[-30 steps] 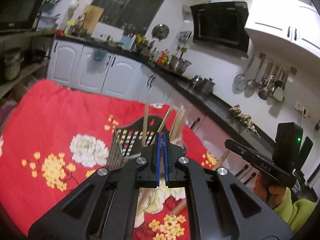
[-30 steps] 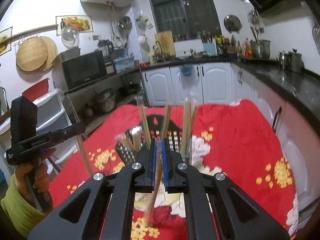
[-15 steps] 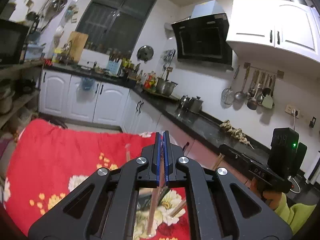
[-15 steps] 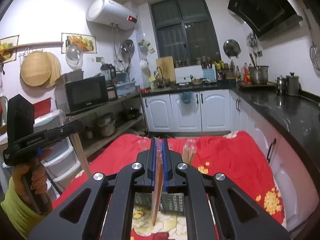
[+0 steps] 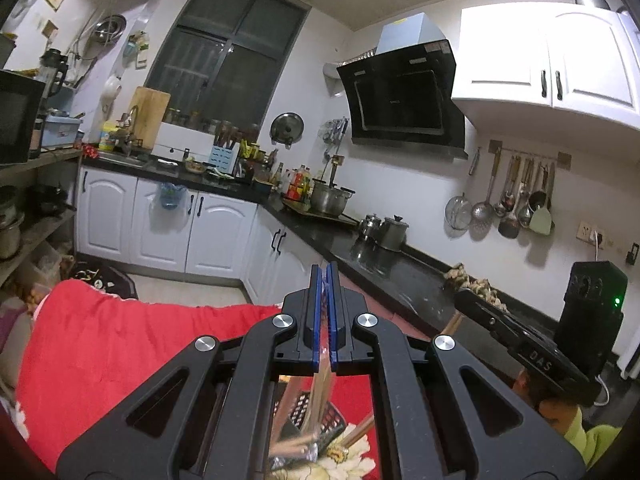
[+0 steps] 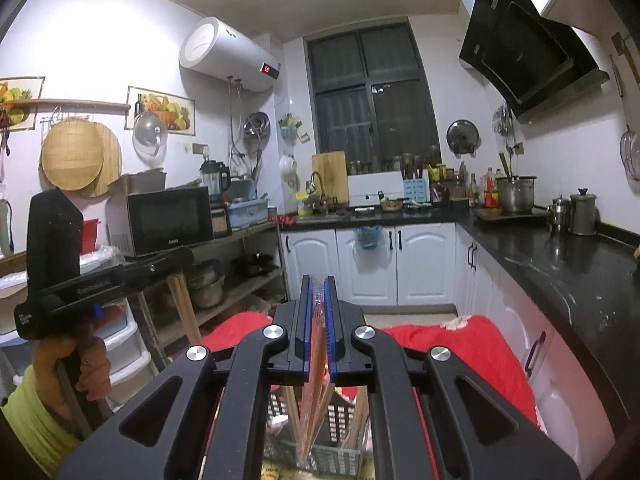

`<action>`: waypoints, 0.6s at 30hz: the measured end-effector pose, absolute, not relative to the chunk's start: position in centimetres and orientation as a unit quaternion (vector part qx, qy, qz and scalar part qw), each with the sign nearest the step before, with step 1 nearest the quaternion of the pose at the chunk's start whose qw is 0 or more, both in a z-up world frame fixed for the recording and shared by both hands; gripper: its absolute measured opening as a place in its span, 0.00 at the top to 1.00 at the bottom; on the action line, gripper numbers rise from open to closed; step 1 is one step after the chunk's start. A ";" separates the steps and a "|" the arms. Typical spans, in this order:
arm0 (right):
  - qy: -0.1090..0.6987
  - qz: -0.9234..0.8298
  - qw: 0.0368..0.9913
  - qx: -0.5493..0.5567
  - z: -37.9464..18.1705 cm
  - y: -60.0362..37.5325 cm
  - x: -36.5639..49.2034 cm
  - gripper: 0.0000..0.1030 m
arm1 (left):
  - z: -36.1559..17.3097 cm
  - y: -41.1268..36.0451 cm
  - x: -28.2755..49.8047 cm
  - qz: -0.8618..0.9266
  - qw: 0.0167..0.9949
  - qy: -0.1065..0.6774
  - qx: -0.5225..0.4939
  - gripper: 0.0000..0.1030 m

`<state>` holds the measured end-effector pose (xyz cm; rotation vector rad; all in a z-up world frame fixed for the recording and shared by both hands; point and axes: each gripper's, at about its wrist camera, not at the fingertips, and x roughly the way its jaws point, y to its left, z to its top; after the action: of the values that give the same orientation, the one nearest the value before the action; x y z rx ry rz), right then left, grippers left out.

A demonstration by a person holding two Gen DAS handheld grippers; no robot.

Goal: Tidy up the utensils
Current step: 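Lift the held chopsticks with both tools and lower them into the caddy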

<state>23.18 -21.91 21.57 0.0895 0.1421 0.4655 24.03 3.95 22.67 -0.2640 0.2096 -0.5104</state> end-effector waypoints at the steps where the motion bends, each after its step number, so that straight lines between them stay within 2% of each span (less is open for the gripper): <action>1: 0.068 0.230 0.970 0.045 21.8 -21.8 23.4 0.94 | 22.8 4.0 24.3 -0.251 0.954 0.102 -0.131 0.99; 11: 0.029 0.205 0.978 0.032 22.9 -21.6 24.9 0.94 | 23.5 2.8 26.4 -0.233 0.964 0.074 -0.106 0.99; 18: 0.033 0.183 0.983 0.004 20.7 -20.5 26.8 0.94 | 21.2 3.0 28.4 -0.214 0.967 0.093 -0.104 0.99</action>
<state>26.76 -20.55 20.73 0.0075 0.0665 0.3676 28.35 3.04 21.21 -0.2107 0.1879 -0.4335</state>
